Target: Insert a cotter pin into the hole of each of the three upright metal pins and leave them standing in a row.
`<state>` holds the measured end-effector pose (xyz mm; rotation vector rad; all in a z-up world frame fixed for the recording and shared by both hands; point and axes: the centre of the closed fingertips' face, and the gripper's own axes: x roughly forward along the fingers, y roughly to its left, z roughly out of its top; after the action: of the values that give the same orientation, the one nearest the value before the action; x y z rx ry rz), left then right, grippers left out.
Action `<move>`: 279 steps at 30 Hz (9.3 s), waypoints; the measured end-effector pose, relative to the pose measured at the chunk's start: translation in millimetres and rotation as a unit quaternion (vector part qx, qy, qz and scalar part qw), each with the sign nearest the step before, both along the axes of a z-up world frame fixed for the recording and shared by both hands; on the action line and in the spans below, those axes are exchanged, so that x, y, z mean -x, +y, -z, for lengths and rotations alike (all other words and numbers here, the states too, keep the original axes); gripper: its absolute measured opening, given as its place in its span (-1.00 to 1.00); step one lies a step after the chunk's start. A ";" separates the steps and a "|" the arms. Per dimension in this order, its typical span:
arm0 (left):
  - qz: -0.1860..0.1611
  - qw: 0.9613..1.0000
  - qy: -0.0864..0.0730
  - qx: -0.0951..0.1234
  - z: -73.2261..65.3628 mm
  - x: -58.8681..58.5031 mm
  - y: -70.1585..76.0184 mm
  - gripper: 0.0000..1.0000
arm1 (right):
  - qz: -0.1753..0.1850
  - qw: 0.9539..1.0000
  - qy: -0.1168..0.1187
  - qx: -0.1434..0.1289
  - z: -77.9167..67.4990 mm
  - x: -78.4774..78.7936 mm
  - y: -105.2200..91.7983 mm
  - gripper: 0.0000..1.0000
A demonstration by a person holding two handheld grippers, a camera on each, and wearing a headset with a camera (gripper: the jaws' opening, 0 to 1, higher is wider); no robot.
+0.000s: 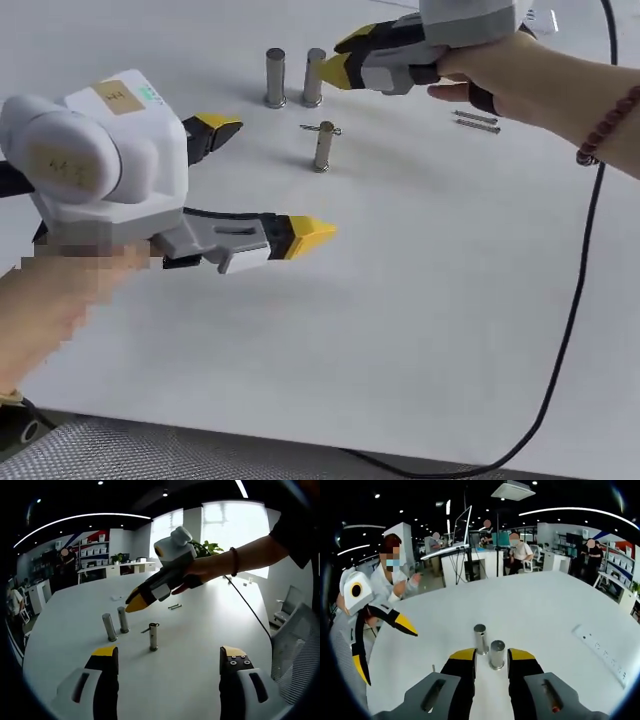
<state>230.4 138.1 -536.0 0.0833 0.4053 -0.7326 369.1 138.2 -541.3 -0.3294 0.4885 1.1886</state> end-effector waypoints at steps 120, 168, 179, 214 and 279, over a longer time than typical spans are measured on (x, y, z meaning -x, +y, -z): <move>0.011 1.000 -0.009 -0.001 -18.0 19.1 -23.6 0.51 | 0.333 0.943 -0.011 -0.011 20.4 71.1 -98.1 -0.84; 0.006 1.000 -0.014 -0.012 -22.4 16.8 -22.6 0.48 | 0.263 0.963 0.013 0.061 14.2 9.4 -201.1 -0.87; -0.001 1.000 -0.005 -0.017 -15.5 13.5 -17.6 0.42 | 0.220 0.968 0.023 0.115 36.6 -13.0 -207.6 -0.89; -0.022 1.000 0.002 -0.013 -11.5 3.4 -2.6 0.35 | 0.143 0.966 0.082 0.198 66.5 -22.6 -211.2 -0.89; 0.001 1.000 0.021 0.004 -29.4 1.3 -8.0 0.19 | -0.069 0.941 -0.034 0.329 23.4 26.9 -189.0 -1.00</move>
<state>229.0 130.1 -506.6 0.0614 0.4426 -0.7381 342.2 -50.8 -564.7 -0.9907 0.8087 1.1173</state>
